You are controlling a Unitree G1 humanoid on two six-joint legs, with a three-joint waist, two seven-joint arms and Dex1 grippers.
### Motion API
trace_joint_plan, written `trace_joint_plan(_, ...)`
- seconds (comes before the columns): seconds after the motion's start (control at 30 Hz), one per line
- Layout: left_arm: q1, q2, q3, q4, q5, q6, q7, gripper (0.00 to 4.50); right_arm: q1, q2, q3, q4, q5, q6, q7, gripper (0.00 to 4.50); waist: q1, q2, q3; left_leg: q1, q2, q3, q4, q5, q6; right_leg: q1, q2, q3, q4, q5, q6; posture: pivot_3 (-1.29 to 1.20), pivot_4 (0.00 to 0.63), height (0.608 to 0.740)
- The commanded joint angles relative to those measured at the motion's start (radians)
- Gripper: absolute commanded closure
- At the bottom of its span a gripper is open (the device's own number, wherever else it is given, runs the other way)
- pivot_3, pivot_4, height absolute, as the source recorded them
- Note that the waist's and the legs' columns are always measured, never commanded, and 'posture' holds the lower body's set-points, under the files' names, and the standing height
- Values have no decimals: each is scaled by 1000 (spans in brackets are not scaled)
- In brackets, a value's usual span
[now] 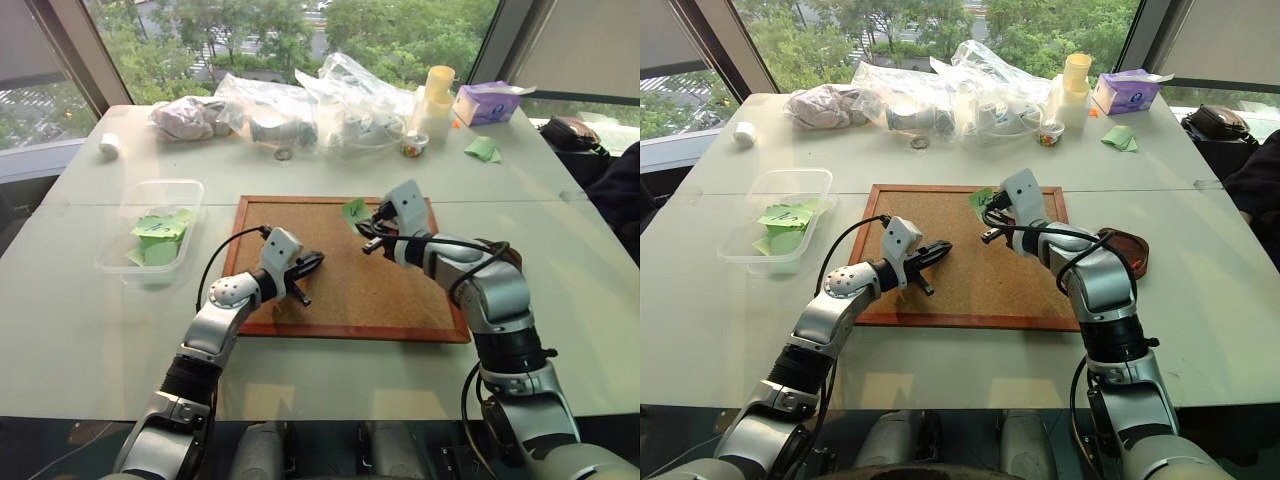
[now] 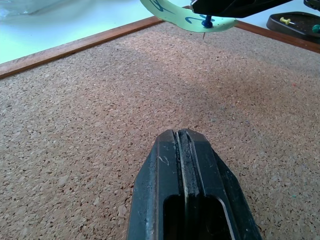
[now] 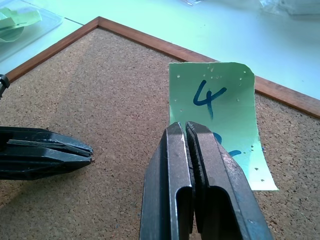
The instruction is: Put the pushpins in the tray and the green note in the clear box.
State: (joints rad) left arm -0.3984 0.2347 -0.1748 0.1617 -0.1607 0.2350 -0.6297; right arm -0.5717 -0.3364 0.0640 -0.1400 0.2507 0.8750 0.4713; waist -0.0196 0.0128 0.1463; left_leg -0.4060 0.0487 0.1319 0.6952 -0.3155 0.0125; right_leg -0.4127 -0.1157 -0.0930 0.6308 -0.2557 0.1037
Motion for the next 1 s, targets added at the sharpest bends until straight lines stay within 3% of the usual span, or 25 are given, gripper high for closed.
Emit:
trace_joint_plan(0.03,-21,4,67,46,-41,57,13,4500,-25,-21,-13,-78,20,14,9,4480,1,0,0,0,0,0,0,0,0,0,0,0,0,0,0,0,150,740)
trace_joint_plan(0.13,-83,5,112,30,-107,110,-4,4500,-19,-39,-5,-109,26,29,19,4480,1,-2,1,-1,0,0,0,0,0,0,0,0,0,0,0,0,150,740)
trace_joint_plan(0.23,-133,2,141,3,-186,197,-51,3650,-10,-55,5,-139,29,42,26,4500,2,-3,2,-3,-1,0,0,0,0,-2,0,0,0,0,0,0,150,740)
trace_joint_plan(0.3,-159,-7,159,3,-219,232,-62,2851,-4,-61,11,-153,27,45,29,4500,7,-4,3,-4,-1,0,0,0,0,-3,0,0,0,0,0,0,150,740)
trace_joint_plan(0.47,-230,-60,234,41,-340,342,-61,360,11,-60,19,-192,30,59,24,4500,8,-10,6,-4,-2,0,0,0,0,-3,0,0,-1,0,0,0,150,740)
trace_joint_plan(0.67,-304,-152,334,144,-438,409,6,360,28,-60,24,-250,47,75,24,4500,6,-12,7,-4,-2,0,0,0,0,-3,0,0,-1,0,0,0,150,740)
trace_joint_plan(0.93,-332,-212,330,217,-438,422,25,360,39,-69,24,-294,57,94,13,4500,7,-13,8,-4,-2,0,0,0,0,-3,0,0,-1,0,0,0,150,740)
trace_joint_plan(1.0,-336,-220,332,227,-442,425,23,876,41,-72,24,-300,57,97,10,4500,7,-13,8,-4,-2,0,0,0,0,-3,0,0,-1,0,0,0,150,740)
